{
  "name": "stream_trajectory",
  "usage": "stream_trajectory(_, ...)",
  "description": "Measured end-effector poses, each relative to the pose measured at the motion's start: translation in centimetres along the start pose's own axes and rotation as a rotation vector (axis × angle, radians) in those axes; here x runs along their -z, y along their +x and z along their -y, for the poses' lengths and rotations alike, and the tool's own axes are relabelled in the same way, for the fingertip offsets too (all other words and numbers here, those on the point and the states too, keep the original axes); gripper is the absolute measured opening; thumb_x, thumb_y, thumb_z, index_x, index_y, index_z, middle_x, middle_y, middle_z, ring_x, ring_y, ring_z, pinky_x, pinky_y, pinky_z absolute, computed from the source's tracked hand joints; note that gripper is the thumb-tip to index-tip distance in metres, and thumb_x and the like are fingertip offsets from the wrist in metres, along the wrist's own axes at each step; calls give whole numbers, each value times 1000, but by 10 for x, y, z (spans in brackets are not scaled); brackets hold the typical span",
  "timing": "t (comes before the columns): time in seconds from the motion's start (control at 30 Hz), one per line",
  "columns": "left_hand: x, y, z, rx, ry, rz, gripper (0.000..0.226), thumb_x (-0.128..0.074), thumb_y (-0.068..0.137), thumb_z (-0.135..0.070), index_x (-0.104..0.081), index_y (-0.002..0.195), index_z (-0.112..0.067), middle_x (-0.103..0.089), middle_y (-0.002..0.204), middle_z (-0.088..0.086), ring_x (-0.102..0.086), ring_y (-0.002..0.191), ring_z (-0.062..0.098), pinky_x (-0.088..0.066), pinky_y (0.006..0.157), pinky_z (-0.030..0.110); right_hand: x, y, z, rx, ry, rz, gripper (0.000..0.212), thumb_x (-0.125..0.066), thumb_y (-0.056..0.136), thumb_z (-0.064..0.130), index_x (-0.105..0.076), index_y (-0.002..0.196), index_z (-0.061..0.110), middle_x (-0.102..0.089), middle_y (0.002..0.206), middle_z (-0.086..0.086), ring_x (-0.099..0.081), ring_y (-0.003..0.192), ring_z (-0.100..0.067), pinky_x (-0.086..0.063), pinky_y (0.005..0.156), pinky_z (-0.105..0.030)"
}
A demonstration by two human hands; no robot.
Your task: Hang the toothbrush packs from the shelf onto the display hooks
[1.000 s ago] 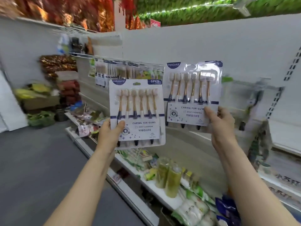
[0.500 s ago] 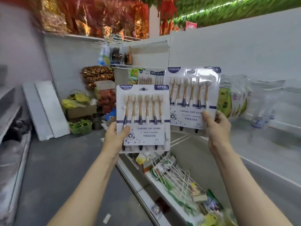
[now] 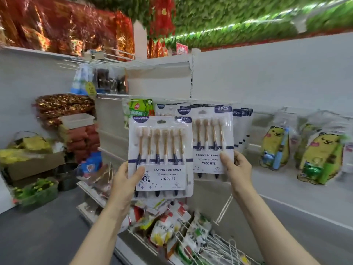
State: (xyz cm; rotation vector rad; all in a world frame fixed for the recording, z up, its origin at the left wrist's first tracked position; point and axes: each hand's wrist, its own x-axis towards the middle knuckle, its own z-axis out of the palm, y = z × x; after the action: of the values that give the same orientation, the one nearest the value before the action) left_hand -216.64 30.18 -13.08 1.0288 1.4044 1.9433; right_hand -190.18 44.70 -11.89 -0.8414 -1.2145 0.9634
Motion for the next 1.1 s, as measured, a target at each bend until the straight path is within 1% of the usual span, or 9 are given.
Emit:
stream_trajectory(0.13, 21, 77, 13, 55, -23, 156, 22, -67, 92, -16, -63, 113, -22, -75, 107, 5, -71, 101, 27, -54, 92, 50, -45, 2, -11, -3, -39, -99, 21, -69, 93, 17, -68, 112, 7, -75, 101, -8, -73, 92, -25, -61, 80, -44)
stream_trajectory(0.27, 23, 123, 19, 99, -65, 276, 19, -65, 93, -11, -62, 109, -22, -75, 101, 3, -72, 93, 22, -56, 80, 40, -71, 10, -19, -23, -91, -173, 20, -71, 92, 18, -69, 109, 9, -75, 102, -9, -73, 93, -26, -60, 85, -48)
stream_trajectory(0.43, 15, 153, 35, 150, -79, 384, 19, -66, 92, -13, -61, 108, -24, -76, 98, 2, -72, 92, 21, -56, 79, 41, -82, 13, -31, -18, -73, -255, 14, -71, 91, 14, -70, 105, 11, -76, 102, -9, -72, 96, -31, -60, 80, -42)
stream_trajectory(0.57, 11, 163, 41, 140, -69, 432, 25, -66, 91, -17, -60, 115, -18, -75, 104, 5, -72, 95, 24, -57, 86, 49, -83, 19, -40, -17, -60, -245, 19, -73, 90, 20, -70, 107, 12, -76, 105, -10, -71, 100, -34, -56, 89, -60)
stream_trajectory(0.67, 4, 168, 42, 134, -91, 444, 31, -68, 88, -18, -60, 118, -15, -74, 108, 6, -71, 100, 26, -55, 90, 49, -78, 18, -46, -1, -42, -244, 30, -75, 82, 28, -71, 108, 12, -76, 106, -11, -69, 103, -38, -53, 90, -64)
stream_trajectory(0.87, -16, 171, 41, 101, -121, 519, 23, -67, 88, -11, -63, 111, -17, -76, 103, 2, -73, 94, 17, -55, 83, 37, -56, 9, -45, 35, -18, -280, 31, -76, 85, 24, -69, 111, 9, -76, 106, -11, -71, 100, -34, -58, 84, -58)
stream_trajectory(0.93, -22, 168, 40, 104, -142, 544, 35, -73, 82, -21, -62, 115, -15, -75, 109, 4, -71, 99, 17, -53, 90, 41, -49, 5, -41, 59, -24, -316, 18, -71, 91, 14, -69, 109, 9, -76, 103, -8, -71, 97, -29, -60, 81, -44)
stream_trajectory(1.0, -28, 164, 43, 120, -145, 585, 57, -79, 76, -34, -58, 125, -15, -71, 120, 4, -66, 112, 22, -49, 100, 47, -41, 2, -38, 59, -9, -354, 15, -68, 92, 12, -70, 107, 11, -76, 104, -9, -70, 96, -28, -59, 80, -43)
stream_trajectory(1.1, -38, 156, 45, 114, -162, 624, 46, -73, 76, -28, -61, 119, -19, -74, 111, 1, -68, 107, 22, -50, 98, 45, -30, 4, -32, 56, 8, -403, 13, -67, 93, 13, -69, 106, 14, -75, 107, -10, -70, 98, -27, -58, 83, -44)
